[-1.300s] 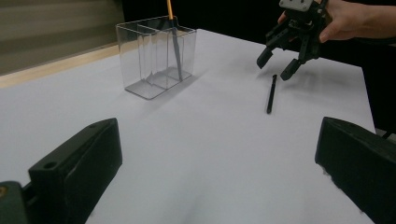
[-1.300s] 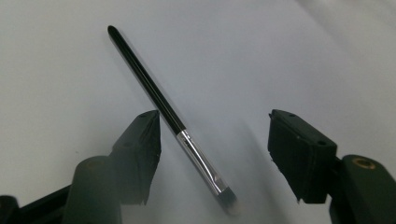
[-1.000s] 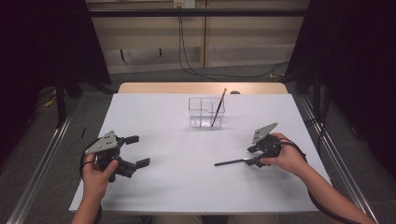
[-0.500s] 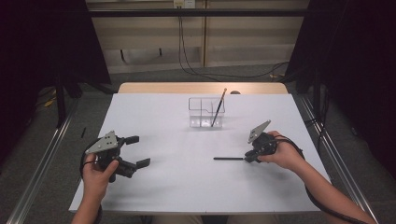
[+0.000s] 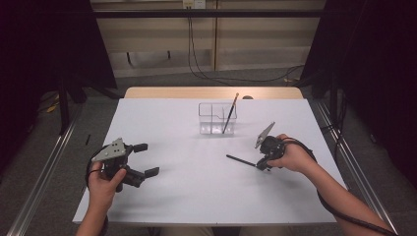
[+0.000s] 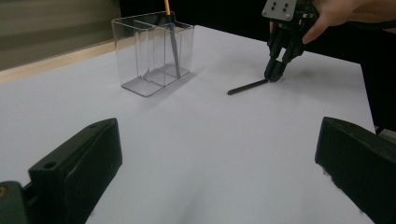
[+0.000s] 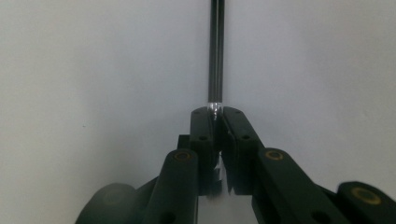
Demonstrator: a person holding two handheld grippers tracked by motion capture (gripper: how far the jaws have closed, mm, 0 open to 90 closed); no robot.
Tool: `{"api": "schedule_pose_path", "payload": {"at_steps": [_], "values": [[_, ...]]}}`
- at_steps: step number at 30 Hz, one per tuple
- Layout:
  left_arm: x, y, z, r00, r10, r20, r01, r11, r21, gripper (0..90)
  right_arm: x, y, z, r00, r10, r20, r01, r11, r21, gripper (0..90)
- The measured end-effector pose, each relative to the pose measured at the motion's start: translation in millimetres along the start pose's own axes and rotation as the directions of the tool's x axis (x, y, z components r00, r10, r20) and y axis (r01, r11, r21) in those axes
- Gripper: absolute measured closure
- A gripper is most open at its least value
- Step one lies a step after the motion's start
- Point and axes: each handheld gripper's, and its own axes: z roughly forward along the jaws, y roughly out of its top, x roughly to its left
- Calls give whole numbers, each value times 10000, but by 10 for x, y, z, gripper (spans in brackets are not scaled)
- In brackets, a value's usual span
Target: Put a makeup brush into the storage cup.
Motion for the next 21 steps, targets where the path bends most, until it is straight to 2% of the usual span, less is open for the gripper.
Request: {"api": "schedule_pose_path", "payload": {"at_steps": [3, 6, 8, 11, 13, 16, 21], "values": [[-1, 1, 5, 10000, 10, 8, -10, 10000, 23, 7, -3, 26, 2, 9998, 181, -10, -181, 9997, 193, 831], [1, 0, 13, 10000, 2, 38, -2, 10000, 45, 7, -13, 34, 3, 9999, 95, 40, -96, 9995, 299, 843], [1, 0, 16, 10000, -34, 73, 34, 10000, 67, 7, 0, 48, 0, 9994, 326, 62, -328, 9987, 379, 844], [0, 6, 20, 10000, -29, 61, 29, 10000, 81, 7, 20, 59, -4, 9997, 107, 209, -118, 9986, 508, 846], [5, 14, 24, 10000, 8, 79, -9, 9999, 138, 7, 15, 46, -4, 9997, 34, 250, -44, 9992, 386, 846], [-3, 30, 36, 9999, 44, 105, -46, 9998, 196, 7, 20, 27, -17, 9993, 239, 303, -242, 9997, 86, 847], [-7, 58, 72, 9997, 79, 211, -85, 9996, 272, 7, 50, 50, -94, 9996, 220, 163, -212, 9989, -426, 849]]}}
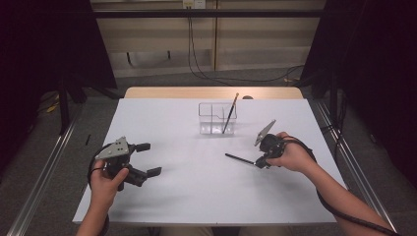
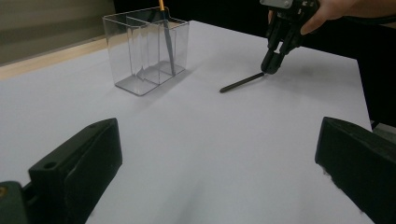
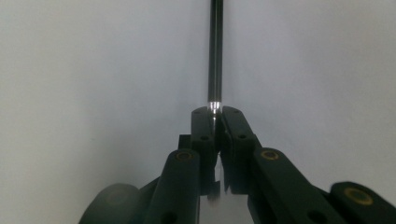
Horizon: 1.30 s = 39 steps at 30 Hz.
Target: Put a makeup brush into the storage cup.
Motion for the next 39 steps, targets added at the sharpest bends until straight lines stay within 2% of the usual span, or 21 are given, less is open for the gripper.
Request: {"api": "schedule_pose_path", "payload": {"at_steps": [2, 7, 11, 13, 16, 17, 18, 19, 21, 23, 24, 26, 27, 28, 30, 34, 35, 38, 39], "values": [[-9, 21, 20, 10000, 48, 54, -48, 10000, 11, 7, 28, 23, -32, 9998, -199, -95, 198, 9997, -139, 849], [-33, 73, 97, 9994, 195, 299, -200, 9996, 189, 7, 89, 69, -83, 9991, -366, -194, 358, 9985, -413, 850], [-48, 84, 160, 9987, 233, 460, -245, 9993, 266, 7, 106, 70, -39, 9987, -461, -213, 461, 9989, -9, 849], [-50, 70, 173, 9985, 201, 513, -218, 9993, 312, 7, 91, 51, 16, 9985, -542, -52, 542, 9984, 142, 848], [-46, 47, 177, 9984, 166, 542, -186, 9991, 369, 7, 60, 13, 69, 9996, -278, -58, 279, 9995, 165, 846], [-46, 41, 178, 9985, 125, 534, -146, 9992, 379, 7, 49, 5, 81, 9996, -290, -54, 292, 9989, 374, 846], [-40, 37, 178, 9985, 129, 538, -150, 9991, 386, 7, 37, -1, 87, 9994, -355, 58, 352, 9987, 356, 845], [-38, 33, 180, 9984, 90, 550, -111, 9992, 372, 7, 38, -2, 91, 9998, -185, 49, 183, 9994, 310, 840], [-33, 30, 185, 9983, 123, 563, -146, 9990, 416, 7, 36, 8, 98, 9998, -158, 98, 157, 9998, 77, 799], [-33, 24, 194, 9982, 120, 593, -146, 9989, 444, 7, 36, 32, 112, 9997, -252, 51, 251, 9996, 149, 755], [-34, 23, 195, 9981, 118, 598, -146, 9988, 466, 7, 38, 47, 125, 9994, -311, 169, 309, 9995, 89, 743], [-34, 21, 192, 9979, 179, 616, -209, 9986, 494, 7, 38, 78, 142, 9986, -478, 215, 471, 9985, 288, 754], [-36, 19, 192, 9980, 145, 613, -173, 9988, 462, 7, 37, 100, 147, 9982, -553, 230, 548, 9983, 216, 766], [-35, 16, 190, 9980, 99, 622, -125, 9991, 412, 7, 47, 113, 155, 9988, -466, 177, 462, 9986, 246, 766], [-27, 14, 183, 9982, 112, 588, -136, 9991, 407, 7, 51, 146, 167, 9970, -734, 243, 722, 9963, 472, 774], [-25, 16, 199, 9981, 58, 607, -85, 9990, 441, 7, 78, 193, 179, 9952, -914, 362, 881, 9925, 846, 843], [-27, 20, 203, 9980, 80, 625, -108, 9989, 449, 7, 96, 193, 184, 9960, -796, 409, 764, 9942, 755, 844], [-51, 50, 213, 9977, 122, 670, -147, 9992, 378, 7, 74, 174, 176, 9952, -914, 342, 890, 9938, 672, 846], [-55, 56, 212, 9975, 154, 687, -178, 9993, 342, 7, 81, 169, 176, 9964, -790, 310, 772, 9954, 570, 846]]}}
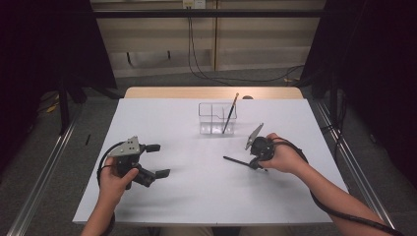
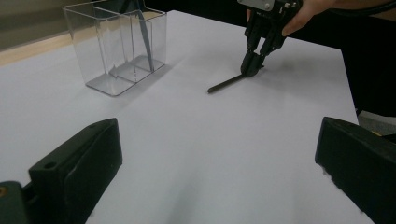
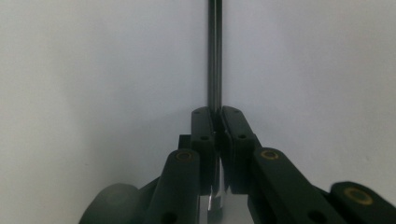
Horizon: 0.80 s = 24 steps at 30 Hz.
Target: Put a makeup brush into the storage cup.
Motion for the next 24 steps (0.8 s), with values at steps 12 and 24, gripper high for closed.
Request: {"api": "schedule_pose_path", "payload": {"at_steps": [12, 24], "values": [[4, 82, 58, 9998, 86, 182, -86, 10000, 28, 7, 75, -8, -174, 9998, -83, -198, 68, 9973, -727, 846], [-24, 228, 255, 9979, 212, 610, -238, 9988, 422, 7, 179, 59, -301, 9974, -568, -433, 521, 9933, -1031, 846]]}}
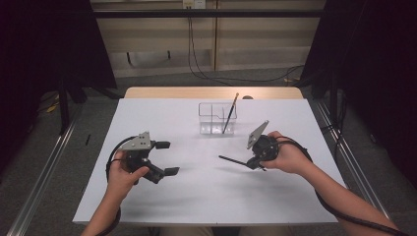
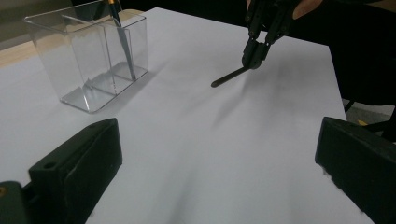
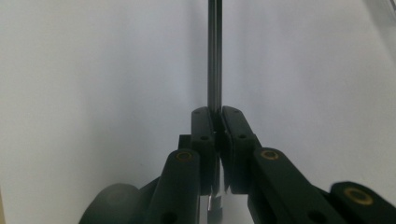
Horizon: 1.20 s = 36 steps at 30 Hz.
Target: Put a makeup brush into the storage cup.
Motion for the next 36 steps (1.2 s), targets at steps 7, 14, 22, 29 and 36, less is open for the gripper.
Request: {"api": "schedule_pose_path", "payload": {"at_steps": [7, 14, 22, 29, 36], "values": [[-14, 146, 159, 9992, 222, 318, -222, 9998, -19, 7, 53, 69, 9, 9995, -301, -122, 301, 9995, 19, 845], [-25, 233, 313, 9985, 309, 459, -315, 9994, 139, 7, 78, 124, 9, 9988, -447, -218, 446, 9990, -52, 845], [-56, 336, 466, 9969, 549, 562, -598, 9942, 896, 6, 112, 203, 11, 9973, -664, -326, 661, 9978, -102, 845], [-57, 380, 571, 9981, 375, 492, -444, 9881, 1472, 6, 154, 283, 36, 9952, -875, -444, 871, 9961, -103, 845], [-80, 407, 685, 9982, 487, 345, -557, 9675, 2468, 7, 182, 342, 45, 9926, -1117, -486, 1110, 9937, -167, 845]]}}
